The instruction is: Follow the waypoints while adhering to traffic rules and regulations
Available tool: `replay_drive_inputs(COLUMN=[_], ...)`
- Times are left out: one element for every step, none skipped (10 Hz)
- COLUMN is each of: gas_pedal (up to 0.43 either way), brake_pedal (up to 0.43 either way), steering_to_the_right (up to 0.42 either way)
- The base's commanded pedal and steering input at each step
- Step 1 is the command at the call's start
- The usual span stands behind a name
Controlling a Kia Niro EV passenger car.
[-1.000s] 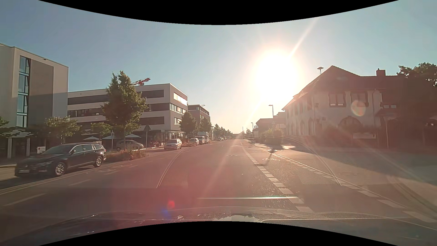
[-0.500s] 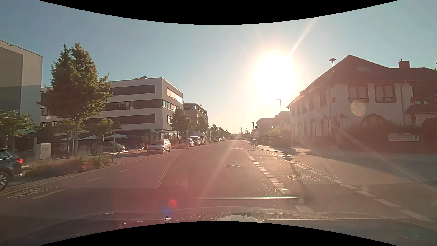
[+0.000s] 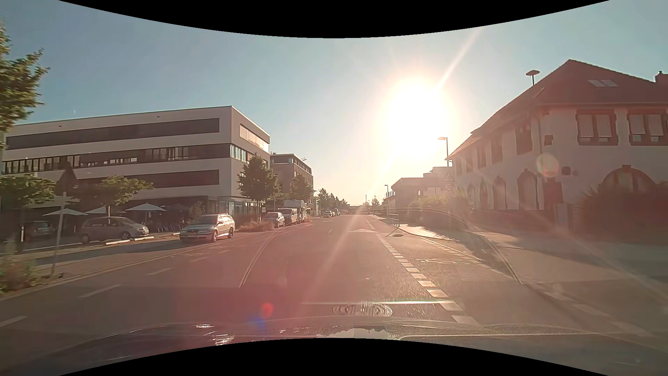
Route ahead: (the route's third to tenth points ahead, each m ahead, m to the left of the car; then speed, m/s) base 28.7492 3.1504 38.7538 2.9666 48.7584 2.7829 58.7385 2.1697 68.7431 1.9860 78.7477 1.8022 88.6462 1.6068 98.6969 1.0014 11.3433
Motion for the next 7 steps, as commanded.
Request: replay_drive_inputs(gas_pedal=[0.150,0.150,0.138,0.130,0.130,0.130,0.118], brake_pedal=[0.000,0.000,0.000,0.000,0.000,0.000,0.000], steering_to_the_right=[0.009,0.009,0.009,0.009,0.009,0.010,0.007])
